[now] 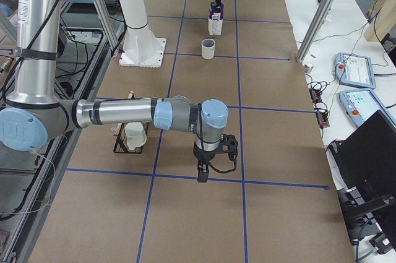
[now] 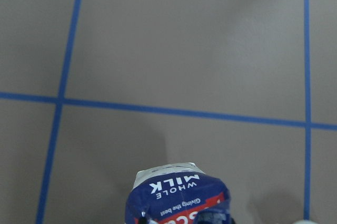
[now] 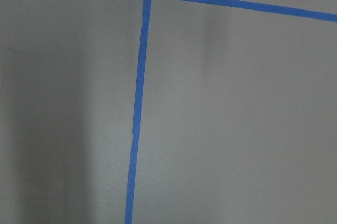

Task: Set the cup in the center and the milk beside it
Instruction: 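Carry the milk carton with the left gripper toward the mug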

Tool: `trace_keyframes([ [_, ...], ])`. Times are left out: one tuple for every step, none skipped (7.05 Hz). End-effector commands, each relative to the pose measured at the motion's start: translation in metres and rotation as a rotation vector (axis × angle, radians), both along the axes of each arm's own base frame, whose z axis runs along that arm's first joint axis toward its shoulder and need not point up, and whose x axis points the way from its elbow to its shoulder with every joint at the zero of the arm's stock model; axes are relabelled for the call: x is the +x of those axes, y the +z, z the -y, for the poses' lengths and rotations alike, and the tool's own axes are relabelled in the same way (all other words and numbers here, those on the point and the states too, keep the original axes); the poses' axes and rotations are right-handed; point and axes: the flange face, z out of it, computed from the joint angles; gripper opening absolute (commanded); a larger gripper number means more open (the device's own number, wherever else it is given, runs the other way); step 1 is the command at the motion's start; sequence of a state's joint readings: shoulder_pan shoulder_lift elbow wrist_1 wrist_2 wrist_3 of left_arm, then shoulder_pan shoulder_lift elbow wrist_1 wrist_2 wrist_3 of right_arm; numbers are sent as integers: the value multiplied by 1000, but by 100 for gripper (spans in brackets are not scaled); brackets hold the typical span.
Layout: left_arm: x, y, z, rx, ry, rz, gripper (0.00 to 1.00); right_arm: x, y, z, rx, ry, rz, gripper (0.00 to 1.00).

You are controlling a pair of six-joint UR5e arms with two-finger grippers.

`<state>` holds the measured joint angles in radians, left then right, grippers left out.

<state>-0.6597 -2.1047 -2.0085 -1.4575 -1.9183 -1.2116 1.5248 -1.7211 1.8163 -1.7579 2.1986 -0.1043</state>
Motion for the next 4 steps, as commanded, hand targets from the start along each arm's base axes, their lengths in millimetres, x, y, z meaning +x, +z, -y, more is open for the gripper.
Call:
trace_keyframes([
  [36,-22,-27,4,16,-13,14,0,0,0,0,0,1,100],
  [40,-25,-28,6,23,-16,14,0,0,0,0,0,1,100],
  [51,-31,-22,4,23,-12,15,0,0,0,0,0,1,100],
  [57,-29,-21,6,18,-1,16,0,0,0,0,0,1,100],
])
